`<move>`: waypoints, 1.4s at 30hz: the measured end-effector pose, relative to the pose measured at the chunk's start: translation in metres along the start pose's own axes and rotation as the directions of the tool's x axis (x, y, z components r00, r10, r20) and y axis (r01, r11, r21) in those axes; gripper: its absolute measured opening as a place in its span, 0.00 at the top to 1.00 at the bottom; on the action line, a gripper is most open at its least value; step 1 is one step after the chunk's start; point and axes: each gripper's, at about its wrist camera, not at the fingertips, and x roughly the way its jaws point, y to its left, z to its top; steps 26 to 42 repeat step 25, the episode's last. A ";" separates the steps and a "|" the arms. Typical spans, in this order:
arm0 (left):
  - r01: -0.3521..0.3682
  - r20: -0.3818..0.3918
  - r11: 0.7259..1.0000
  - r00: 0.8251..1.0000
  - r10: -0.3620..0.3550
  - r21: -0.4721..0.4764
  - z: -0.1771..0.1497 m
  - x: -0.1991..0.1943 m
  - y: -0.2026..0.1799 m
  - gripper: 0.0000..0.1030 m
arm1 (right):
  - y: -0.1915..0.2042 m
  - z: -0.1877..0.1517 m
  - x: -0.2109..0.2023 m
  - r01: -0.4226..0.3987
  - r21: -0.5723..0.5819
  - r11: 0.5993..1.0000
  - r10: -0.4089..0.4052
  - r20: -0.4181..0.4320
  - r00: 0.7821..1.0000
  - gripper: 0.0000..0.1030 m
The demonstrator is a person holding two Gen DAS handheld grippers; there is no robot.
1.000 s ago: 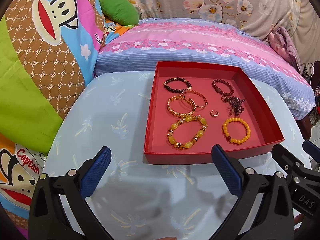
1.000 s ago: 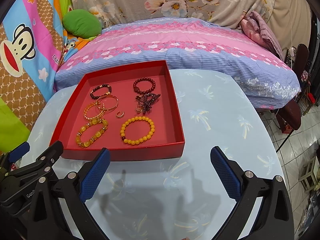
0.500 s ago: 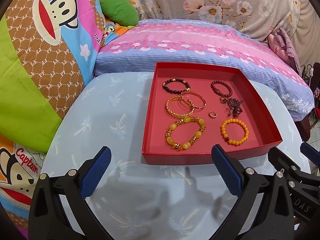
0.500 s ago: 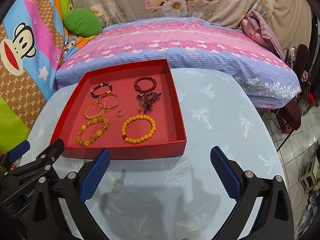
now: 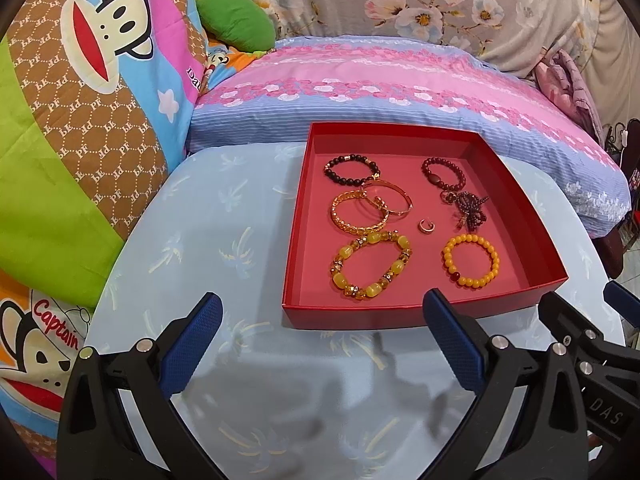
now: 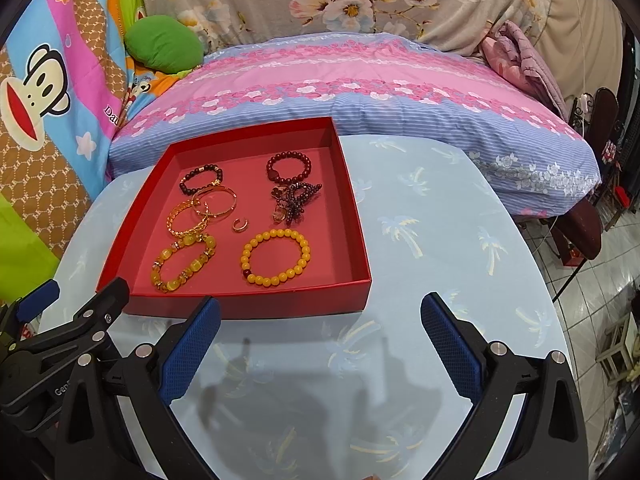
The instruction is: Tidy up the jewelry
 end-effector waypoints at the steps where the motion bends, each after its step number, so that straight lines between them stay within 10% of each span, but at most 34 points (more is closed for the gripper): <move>1: 0.000 0.001 1.000 1.000 0.000 0.001 0.000 0.000 0.000 0.07 | 0.000 -0.001 0.000 0.000 0.000 1.000 0.000 0.000 1.000 0.06; 42: -0.008 0.002 1.000 1.000 0.008 0.008 0.001 -0.002 -0.001 0.07 | -0.003 0.003 -0.003 0.006 0.003 1.000 -0.006 0.000 1.000 0.06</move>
